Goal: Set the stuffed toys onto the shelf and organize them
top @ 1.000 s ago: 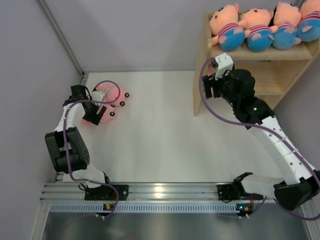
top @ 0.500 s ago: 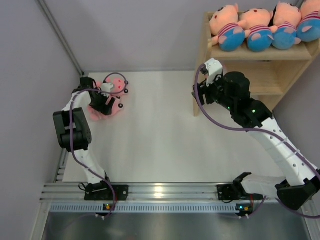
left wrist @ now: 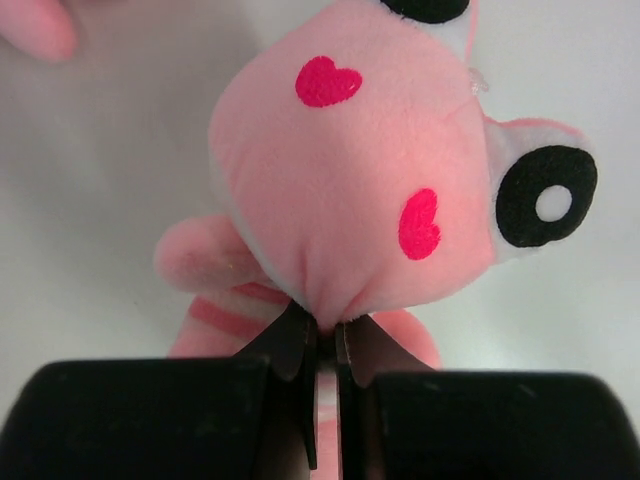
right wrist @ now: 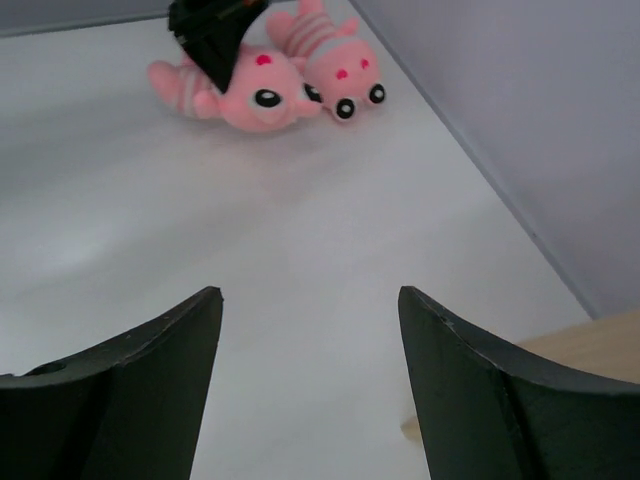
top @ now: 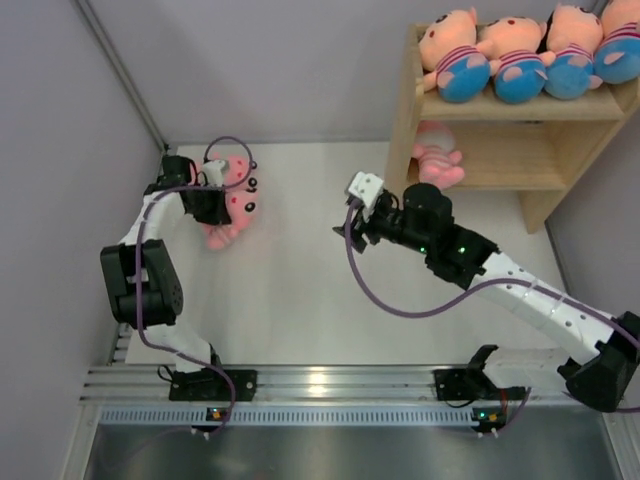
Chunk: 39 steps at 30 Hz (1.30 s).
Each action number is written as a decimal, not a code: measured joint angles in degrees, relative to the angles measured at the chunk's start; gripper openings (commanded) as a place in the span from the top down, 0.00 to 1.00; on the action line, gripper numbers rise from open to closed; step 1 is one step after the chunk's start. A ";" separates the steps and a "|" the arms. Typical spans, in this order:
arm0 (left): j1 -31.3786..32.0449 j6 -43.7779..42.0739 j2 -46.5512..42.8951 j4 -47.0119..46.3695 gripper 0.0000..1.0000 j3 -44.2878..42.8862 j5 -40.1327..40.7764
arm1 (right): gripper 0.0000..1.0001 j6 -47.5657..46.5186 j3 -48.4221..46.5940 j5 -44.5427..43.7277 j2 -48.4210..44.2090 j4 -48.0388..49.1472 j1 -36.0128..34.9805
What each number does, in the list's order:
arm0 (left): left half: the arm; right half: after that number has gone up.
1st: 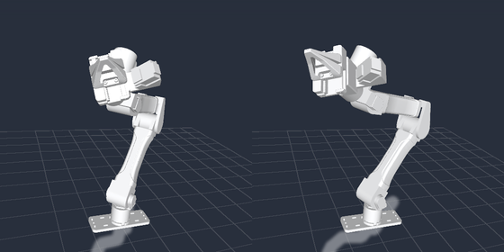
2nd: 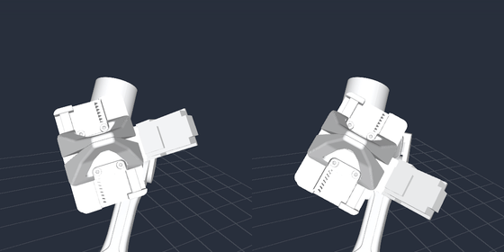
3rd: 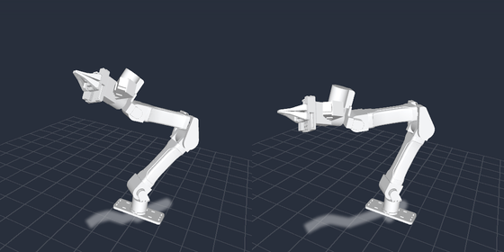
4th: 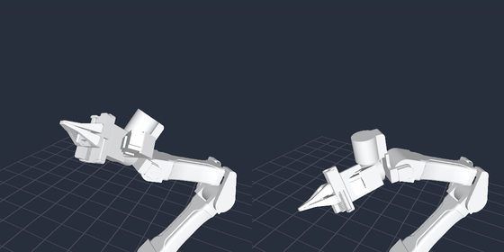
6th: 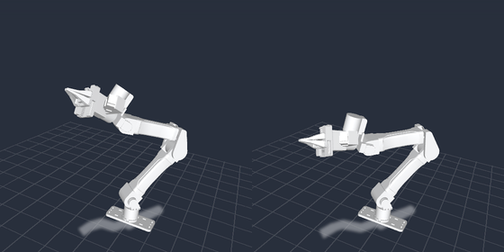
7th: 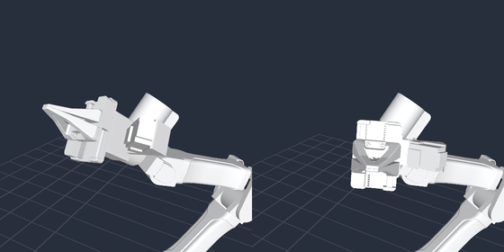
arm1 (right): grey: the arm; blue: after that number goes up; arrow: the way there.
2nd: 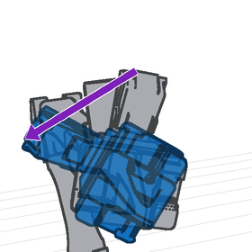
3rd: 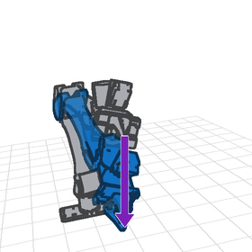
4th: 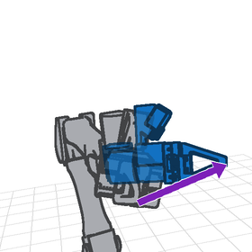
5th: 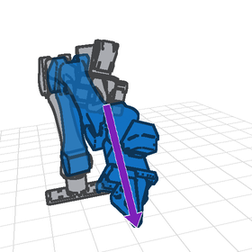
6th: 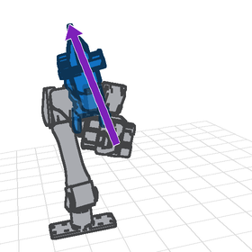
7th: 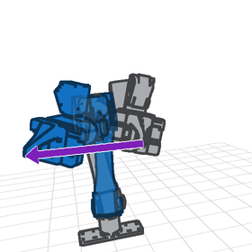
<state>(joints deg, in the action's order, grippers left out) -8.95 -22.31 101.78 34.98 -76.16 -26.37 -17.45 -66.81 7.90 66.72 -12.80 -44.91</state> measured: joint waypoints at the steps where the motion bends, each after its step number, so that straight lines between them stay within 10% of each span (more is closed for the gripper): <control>1: 0.59 2.16 -2.45 0.31 1.00 0.74 0.07 | 0.31 -1.22 2.10 0.20 0.50 3.26 -2.16; 14: 2.47 18.69 -19.43 4.94 1.00 2.03 5.35 | 0.24 -19.96 -2.34 2.47 32.89 41.16 -21.55; 31: 2.47 24.68 -23.52 7.06 1.00 2.93 2.58 | 0.20 -34.69 -22.60 -3.13 55.71 40.02 -23.08; 39: 2.45 25.09 -23.52 7.08 1.00 2.93 2.84 | 0.55 -38.34 -28.02 -9.70 61.20 36.89 -23.21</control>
<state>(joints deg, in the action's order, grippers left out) -6.50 2.79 78.26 42.06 -73.23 -23.53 -55.79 -94.83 -1.80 127.92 24.10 -68.12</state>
